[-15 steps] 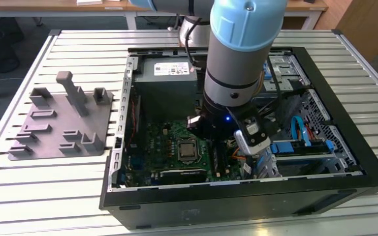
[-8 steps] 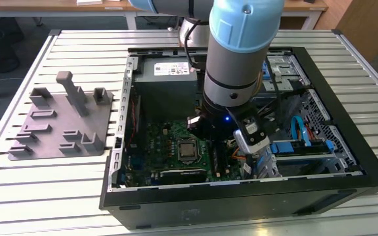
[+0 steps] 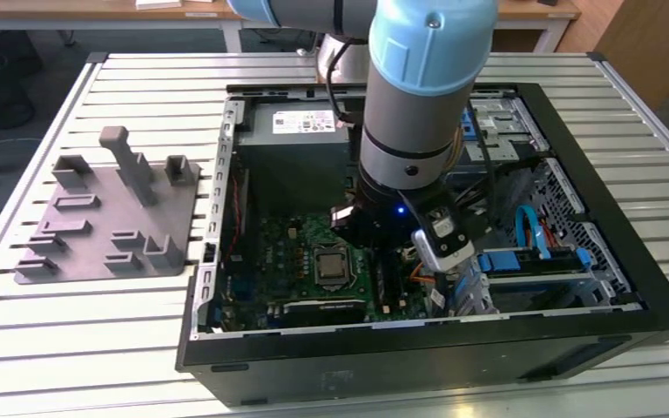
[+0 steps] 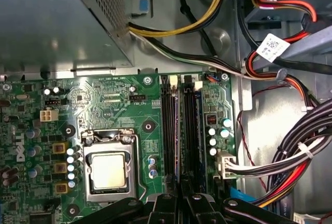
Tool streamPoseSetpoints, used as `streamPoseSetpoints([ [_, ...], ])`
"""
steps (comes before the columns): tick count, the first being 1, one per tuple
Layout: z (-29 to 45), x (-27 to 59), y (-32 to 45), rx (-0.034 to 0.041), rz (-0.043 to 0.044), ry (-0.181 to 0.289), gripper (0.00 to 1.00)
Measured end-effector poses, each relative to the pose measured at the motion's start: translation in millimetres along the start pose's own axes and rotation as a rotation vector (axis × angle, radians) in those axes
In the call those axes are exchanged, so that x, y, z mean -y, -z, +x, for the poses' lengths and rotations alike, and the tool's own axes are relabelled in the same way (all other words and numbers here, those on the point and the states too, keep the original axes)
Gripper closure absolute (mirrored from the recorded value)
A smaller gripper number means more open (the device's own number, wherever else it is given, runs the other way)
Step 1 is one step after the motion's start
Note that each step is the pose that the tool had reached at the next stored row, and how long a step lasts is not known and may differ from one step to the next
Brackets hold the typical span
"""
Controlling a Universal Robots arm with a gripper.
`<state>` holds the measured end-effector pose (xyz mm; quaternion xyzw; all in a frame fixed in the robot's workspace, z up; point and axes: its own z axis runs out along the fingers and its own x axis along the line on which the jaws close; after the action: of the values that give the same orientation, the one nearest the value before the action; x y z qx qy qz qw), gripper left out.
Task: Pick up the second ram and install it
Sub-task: 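Insert the second ram into the second slot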
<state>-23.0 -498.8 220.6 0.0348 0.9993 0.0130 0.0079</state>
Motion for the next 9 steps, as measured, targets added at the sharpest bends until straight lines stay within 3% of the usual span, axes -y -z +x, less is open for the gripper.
streamPoseSetpoints([
  [9, 0.1, -0.7, -2.9, 0.0003, 0.0062, 0.004, 0.86],
])
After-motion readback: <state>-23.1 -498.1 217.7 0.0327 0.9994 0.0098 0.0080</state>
